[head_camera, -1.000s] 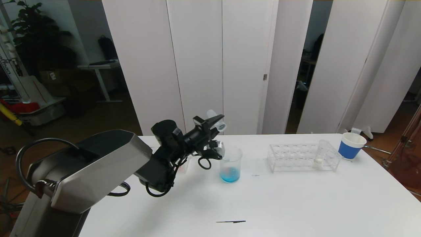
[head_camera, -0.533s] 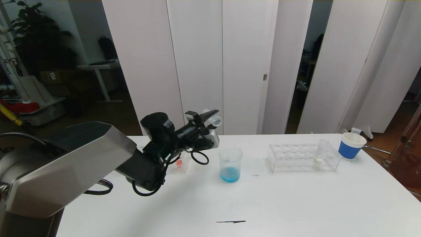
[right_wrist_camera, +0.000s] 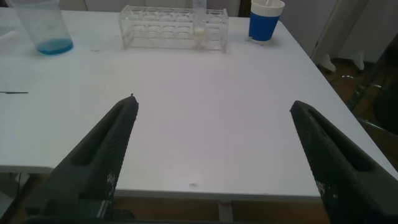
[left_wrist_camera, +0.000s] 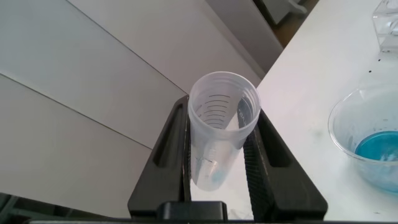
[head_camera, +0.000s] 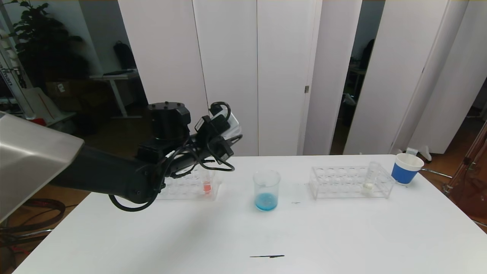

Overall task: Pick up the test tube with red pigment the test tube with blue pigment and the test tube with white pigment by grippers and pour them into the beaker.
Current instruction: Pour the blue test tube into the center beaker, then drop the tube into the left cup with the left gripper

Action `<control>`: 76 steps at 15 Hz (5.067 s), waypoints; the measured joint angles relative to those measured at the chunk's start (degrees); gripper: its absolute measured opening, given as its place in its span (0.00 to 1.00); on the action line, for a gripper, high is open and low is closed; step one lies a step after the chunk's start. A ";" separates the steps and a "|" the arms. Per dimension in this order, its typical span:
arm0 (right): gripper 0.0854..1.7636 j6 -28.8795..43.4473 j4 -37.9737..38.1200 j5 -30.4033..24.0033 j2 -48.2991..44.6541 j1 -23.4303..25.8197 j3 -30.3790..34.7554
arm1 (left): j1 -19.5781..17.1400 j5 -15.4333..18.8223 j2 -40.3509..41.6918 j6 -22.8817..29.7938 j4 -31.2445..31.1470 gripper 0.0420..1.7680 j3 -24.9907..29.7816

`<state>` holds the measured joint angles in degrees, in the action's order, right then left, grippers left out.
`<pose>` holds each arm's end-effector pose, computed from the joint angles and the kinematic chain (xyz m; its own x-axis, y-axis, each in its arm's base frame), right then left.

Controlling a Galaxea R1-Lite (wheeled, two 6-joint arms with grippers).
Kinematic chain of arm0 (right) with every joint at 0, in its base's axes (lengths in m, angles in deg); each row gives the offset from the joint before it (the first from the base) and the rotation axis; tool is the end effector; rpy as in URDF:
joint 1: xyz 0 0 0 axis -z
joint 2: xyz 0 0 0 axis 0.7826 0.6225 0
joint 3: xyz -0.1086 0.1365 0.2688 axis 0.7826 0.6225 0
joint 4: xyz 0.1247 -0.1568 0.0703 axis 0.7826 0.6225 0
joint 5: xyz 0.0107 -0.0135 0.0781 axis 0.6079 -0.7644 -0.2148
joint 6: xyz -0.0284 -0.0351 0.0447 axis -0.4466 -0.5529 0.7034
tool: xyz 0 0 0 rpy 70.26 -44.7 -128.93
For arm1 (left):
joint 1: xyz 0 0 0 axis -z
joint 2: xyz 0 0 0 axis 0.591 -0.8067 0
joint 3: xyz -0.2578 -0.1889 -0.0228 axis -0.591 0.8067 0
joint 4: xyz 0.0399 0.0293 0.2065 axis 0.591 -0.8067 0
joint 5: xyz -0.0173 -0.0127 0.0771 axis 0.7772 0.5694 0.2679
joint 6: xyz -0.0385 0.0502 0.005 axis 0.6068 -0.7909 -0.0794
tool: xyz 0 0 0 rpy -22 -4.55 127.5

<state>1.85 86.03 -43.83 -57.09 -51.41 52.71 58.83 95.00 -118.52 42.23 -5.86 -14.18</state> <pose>0.0171 -0.0002 0.0748 0.9975 -0.0033 -0.0708 0.0029 1.0000 -0.0054 0.4229 -0.1876 0.1810 0.8420 -0.5335 -0.0801 0.4505 0.6138 0.6483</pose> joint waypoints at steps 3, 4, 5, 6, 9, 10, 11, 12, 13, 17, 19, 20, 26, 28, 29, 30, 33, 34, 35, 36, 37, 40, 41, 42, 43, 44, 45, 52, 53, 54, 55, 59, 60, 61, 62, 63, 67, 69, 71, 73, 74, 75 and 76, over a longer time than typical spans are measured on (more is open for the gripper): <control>0.99 0.00 0.02 0.00 0.00 0.00 0.00 | 1.46 -7.95 5.46 16.64 -10.25 0.31 -2.36; 0.99 -0.01 0.00 0.01 0.00 0.00 0.00 | 1.87 -10.25 7.19 22.04 -14.03 0.31 -3.17; 0.99 -0.04 0.00 0.00 0.00 0.00 0.00 | 2.08 -12.73 8.79 27.33 -17.36 0.31 -3.97; 0.99 -0.04 0.00 0.00 0.00 0.00 0.00 | 2.21 -15.53 10.18 32.99 -20.15 0.31 -4.90; 0.99 -0.01 0.00 -0.02 0.00 0.00 0.00 | 1.49 -23.42 12.80 42.07 -23.84 0.31 -5.92; 0.99 0.00 0.00 -0.02 0.00 0.00 0.00 | 0.55 -25.02 13.24 42.05 -23.83 0.31 -5.67; 0.99 -0.01 0.00 0.00 0.00 0.00 0.00 | -0.78 -26.04 13.53 42.00 -23.63 0.31 -5.42; 0.99 0.00 0.00 0.00 0.00 0.00 0.00 | -2.62 -26.70 13.64 42.26 -23.41 0.31 -5.29; 0.99 -0.01 0.00 0.00 0.00 0.00 0.00 | -4.67 -27.44 13.53 42.13 -22.88 0.31 -5.18; 0.99 0.00 0.00 -0.02 0.00 0.00 0.00 | -14.59 -31.59 11.58 41.52 -12.54 0.31 -4.24; 0.99 -0.01 0.02 0.00 0.00 0.00 0.00 | -19.65 -31.96 9.40 39.88 -3.80 0.31 -3.66; 0.99 -0.04 0.02 0.00 0.00 0.00 0.00 | -21.72 -32.10 7.91 38.89 0.00 0.31 -3.39; 0.99 -0.01 0.00 -0.02 0.00 0.00 0.00 | -29.43 -31.81 -1.32 35.94 11.58 0.31 -2.26; 0.99 -0.01 -0.02 0.00 0.00 0.00 0.00 | -30.81 -31.57 -4.18 35.94 11.93 0.31 -2.15; 0.99 0.00 0.00 -0.02 0.00 0.00 0.00 | -31.20 -31.61 -5.53 36.07 12.00 0.31 -2.06; 0.99 -0.01 0.00 0.01 0.00 0.00 0.00 | -31.42 -31.59 -6.95 36.51 12.11 0.31 -2.04; 0.99 -0.01 0.00 0.00 0.00 0.00 0.00 | -31.89 -31.44 -11.06 37.04 13.95 0.31 -1.99; 0.99 -0.01 0.00 -0.02 0.00 0.00 0.00 | -32.24 -31.31 -12.42 37.01 15.21 0.31 -1.99; 0.99 0.00 0.00 0.00 0.00 0.00 0.00 | -32.60 -31.11 -13.78 37.05 15.93 0.31 -1.99; 0.99 -0.01 0.00 -0.02 0.00 0.00 0.00 | -32.82 -30.72 -15.15 37.16 16.10 0.31 -1.99; 0.99 0.00 0.02 0.00 0.00 0.00 0.00 | -32.90 -30.43 -16.31 37.27 16.21 0.31 -1.99; 0.99 -0.04 0.00 -0.02 0.00 0.00 0.00 | -33.16 -29.49 -19.26 39.02 17.12 0.31 -2.43; 0.99 -0.01 0.00 0.00 0.00 0.00 0.00 | -33.29 -28.99 -19.96 39.17 17.18 0.31 -2.69; 0.99 -0.01 0.00 0.00 0.00 0.00 0.00 | -33.49 -28.55 -20.55 39.19 17.20 0.31 -2.91; 0.99 -0.01 -0.02 -0.02 0.00 0.00 0.00 | -33.67 -28.31 -20.89 39.19 17.23 0.31 -3.00; 0.99 0.00 -0.02 -0.02 0.02 0.00 0.00 | -33.90 -28.11 -21.19 39.17 17.23 0.31 -3.02; 0.99 -0.01 -0.02 -0.02 0.00 0.00 0.00 | -34.12 -27.94 -21.36 39.19 17.20 0.31 -3.02; 0.99 0.00 0.00 0.00 0.00 0.00 0.00 | -34.39 -26.54 -21.38 38.61 17.26 0.87 -2.95; 0.99 0.00 0.00 0.00 0.00 0.00 0.00 | -34.37 -26.54 -21.08 38.41 17.24 0.97 -2.73; 0.99 -0.01 0.00 0.00 0.00 0.00 0.00 | -34.30 -26.56 -20.42 38.36 17.18 0.99 -2.36; 0.99 -0.01 0.00 0.00 0.00 0.00 0.00 | -34.15 -26.56 -19.50 38.28 17.15 0.99 -1.73; 0.99 0.00 0.00 0.00 0.00 0.00 0.00 | -33.27 -26.56 -11.98 38.08 16.46 0.99 3.94; 0.99 0.00 0.00 0.00 0.00 0.00 0.00 | -32.94 -26.59 -9.40 38.08 16.32 0.99 5.90; 0.99 -0.01 0.00 0.00 0.00 0.00 0.00 | -32.51 -26.61 -6.58 38.06 15.86 0.99 8.08; 0.99 0.00 0.00 0.00 0.00 0.00 0.00 | -31.94 -26.65 -3.22 38.03 14.91 0.99 10.56; 0.99 0.00 0.00 -0.02 0.00 0.00 0.00 | -31.31 -26.62 0.22 38.01 13.54 0.99 12.81; 0.99 -0.01 0.00 0.00 0.00 0.00 0.00 | -27.37 -26.62 17.53 37.68 2.43 0.99 21.50; 0.99 0.00 0.00 -0.02 0.00 0.00 0.00 | -24.05 -26.95 27.84 36.99 -2.86 0.99 27.01; 0.99 -0.01 0.00 0.00 0.00 0.00 0.00 | -20.39 -27.25 38.57 36.57 -6.12 0.99 33.50; 0.99 -0.01 0.00 -0.02 0.00 0.00 0.00 | -17.79 -27.37 48.68 36.29 -9.67 0.99 39.39; 0.99 -0.01 0.00 -0.02 0.00 0.00 0.00 | -16.98 -27.50 53.89 36.24 -12.85 0.99 41.62; 0.99 -0.01 0.00 0.00 0.00 0.00 0.00 | -16.57 -27.67 58.69 36.24 -16.59 0.99 42.97; 0.99 -0.01 0.00 0.00 0.00 0.00 0.00 | -16.32 -27.83 63.45 36.27 -21.14 0.99 43.86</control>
<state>1.84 86.03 -43.83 -57.09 -51.41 52.71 42.50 67.17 -55.07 78.49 -27.00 29.68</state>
